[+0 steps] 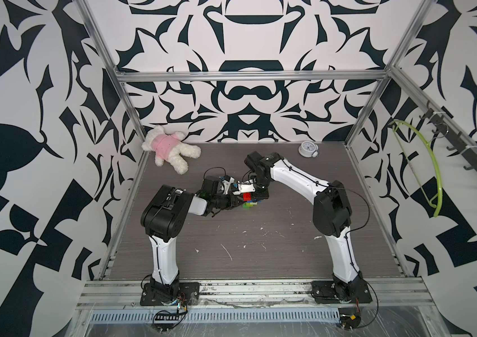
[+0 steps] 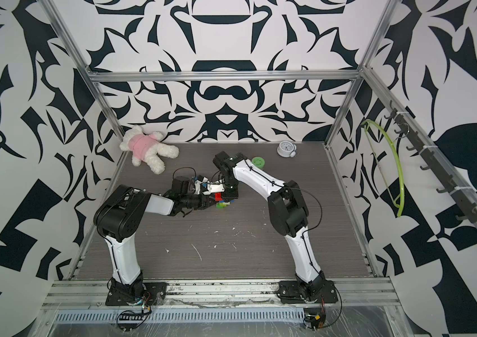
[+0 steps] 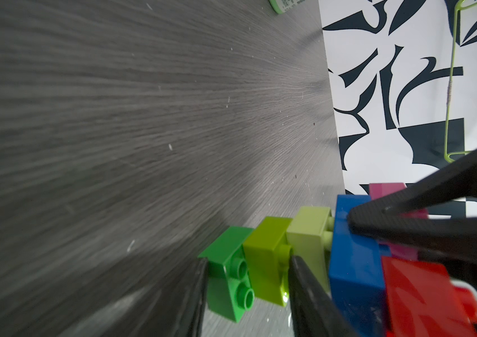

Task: Assemble the letter y with lego
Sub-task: Assemble the lego brick with the lego brick.

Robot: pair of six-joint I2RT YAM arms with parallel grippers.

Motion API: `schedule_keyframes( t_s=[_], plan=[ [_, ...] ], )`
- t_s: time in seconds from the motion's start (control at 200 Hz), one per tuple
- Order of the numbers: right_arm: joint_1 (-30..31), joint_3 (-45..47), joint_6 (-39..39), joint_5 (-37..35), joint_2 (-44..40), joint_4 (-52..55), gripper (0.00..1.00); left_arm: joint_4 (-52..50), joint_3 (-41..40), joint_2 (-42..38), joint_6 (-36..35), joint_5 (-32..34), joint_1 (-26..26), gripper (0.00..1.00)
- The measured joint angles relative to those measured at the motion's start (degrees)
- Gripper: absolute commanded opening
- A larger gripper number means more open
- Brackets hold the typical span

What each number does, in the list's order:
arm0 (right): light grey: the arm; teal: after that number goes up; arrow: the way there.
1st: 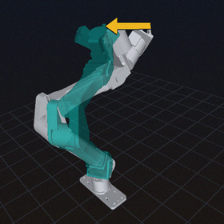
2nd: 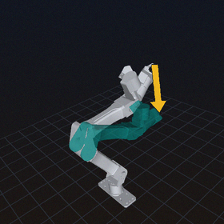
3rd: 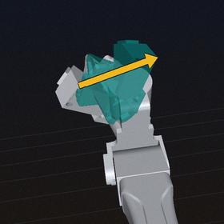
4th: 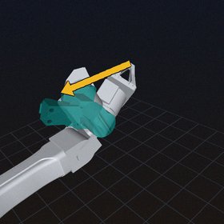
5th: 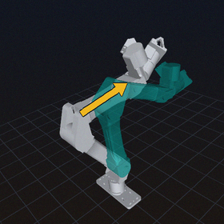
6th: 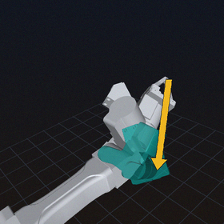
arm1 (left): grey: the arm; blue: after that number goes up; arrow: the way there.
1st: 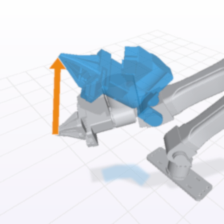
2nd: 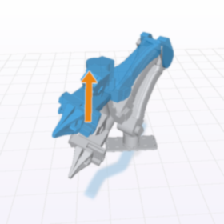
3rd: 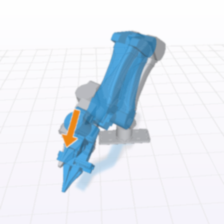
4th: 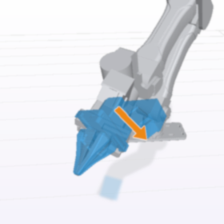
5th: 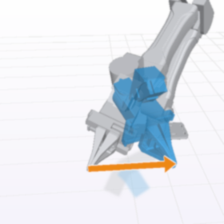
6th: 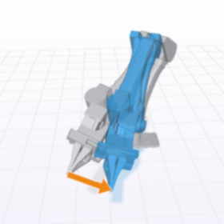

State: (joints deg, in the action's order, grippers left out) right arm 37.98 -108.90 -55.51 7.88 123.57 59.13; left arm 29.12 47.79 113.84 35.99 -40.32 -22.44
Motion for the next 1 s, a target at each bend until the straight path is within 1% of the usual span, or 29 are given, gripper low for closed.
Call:
schedule_keyframes(
  t_s=[0.43, 1.0],
  plan=[
    [0.0, 0.0, 1.8, 0.0, 0.0, 0.0, 0.14, 0.0, 0.0, 0.0, 0.0, 0.0, 0.0, 0.47],
    [0.4, 0.0, 2.6, -0.7, 0.2, 0.0, 0.13, 0.0, 0.0, 0.0, 0.0, 0.0, 0.0, 0.47]
  ],
)
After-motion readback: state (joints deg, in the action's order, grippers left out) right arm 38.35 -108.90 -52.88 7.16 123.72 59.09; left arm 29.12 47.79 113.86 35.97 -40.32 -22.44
